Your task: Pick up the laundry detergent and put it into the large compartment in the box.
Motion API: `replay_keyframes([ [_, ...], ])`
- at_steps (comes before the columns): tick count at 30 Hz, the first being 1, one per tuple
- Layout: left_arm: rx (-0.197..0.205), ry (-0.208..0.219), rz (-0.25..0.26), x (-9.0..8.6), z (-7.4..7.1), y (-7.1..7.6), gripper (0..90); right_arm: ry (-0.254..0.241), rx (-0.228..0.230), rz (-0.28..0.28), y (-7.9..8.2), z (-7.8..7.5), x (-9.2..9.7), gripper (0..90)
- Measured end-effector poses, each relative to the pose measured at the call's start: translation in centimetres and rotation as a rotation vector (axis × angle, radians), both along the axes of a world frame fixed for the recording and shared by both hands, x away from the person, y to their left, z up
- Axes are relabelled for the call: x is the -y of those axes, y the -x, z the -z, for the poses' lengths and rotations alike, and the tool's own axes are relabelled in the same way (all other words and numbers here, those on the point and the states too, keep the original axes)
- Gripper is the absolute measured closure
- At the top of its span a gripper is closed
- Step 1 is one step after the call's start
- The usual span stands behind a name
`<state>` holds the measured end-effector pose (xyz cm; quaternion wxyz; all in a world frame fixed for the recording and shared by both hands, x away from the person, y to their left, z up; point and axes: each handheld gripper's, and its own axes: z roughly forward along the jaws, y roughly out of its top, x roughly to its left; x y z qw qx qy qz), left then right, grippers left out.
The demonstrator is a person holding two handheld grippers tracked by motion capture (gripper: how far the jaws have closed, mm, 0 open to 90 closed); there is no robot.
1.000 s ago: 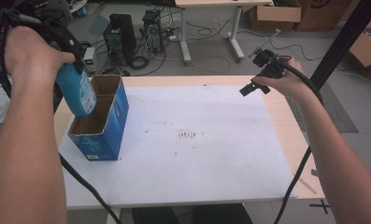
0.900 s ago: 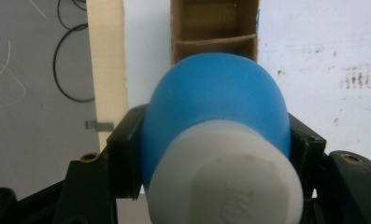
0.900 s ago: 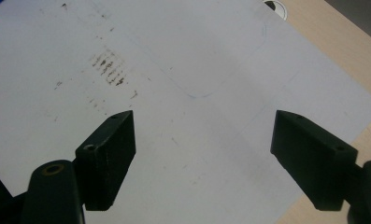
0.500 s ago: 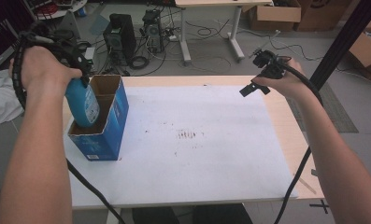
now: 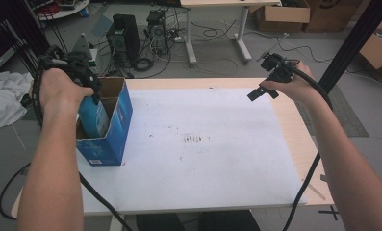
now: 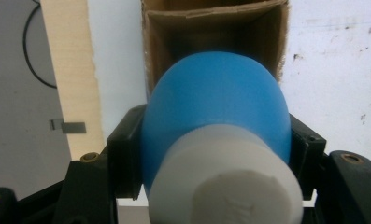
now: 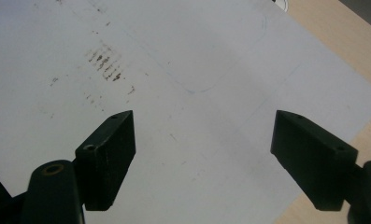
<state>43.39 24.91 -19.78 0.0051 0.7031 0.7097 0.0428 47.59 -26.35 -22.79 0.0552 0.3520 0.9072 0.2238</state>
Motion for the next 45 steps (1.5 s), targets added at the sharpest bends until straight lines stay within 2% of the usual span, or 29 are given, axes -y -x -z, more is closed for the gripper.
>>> replay_keyframes([
  [13,-0.035,0.007,-0.011,-0.1,3.8,-0.2,38.1,0.004,-0.009,-0.001,-0.2,0.5,-0.2,21.9],
  [18,-0.04,0.023,-0.013,-0.2,4.9,-0.3,38.1,0.004,-0.014,0.001,-0.2,0.6,-0.1,22.0],
  [22,-0.046,0.02,-0.007,0.0,5.7,-0.4,38.1,0.003,-0.016,0.004,-0.3,0.7,0.0,21.9],
  [28,-0.056,0.003,-0.008,0.0,6.5,-0.5,38.0,0.002,-0.018,0.005,-0.4,0.9,0.2,21.9],
  [41,-0.082,0.0,-0.001,0.2,8.0,-0.6,38.0,-0.001,-0.023,0.006,-0.4,1.1,0.1,21.8],
  [43,-0.071,0.001,-0.004,0.2,8.0,-0.6,38.0,-0.002,-0.022,0.008,-0.4,1.1,0.2,21.8],
  [45,-0.076,0.001,-0.002,0.2,8.0,-0.6,37.9,0.002,-0.022,0.009,-0.4,1.2,0.3,21.8],
])
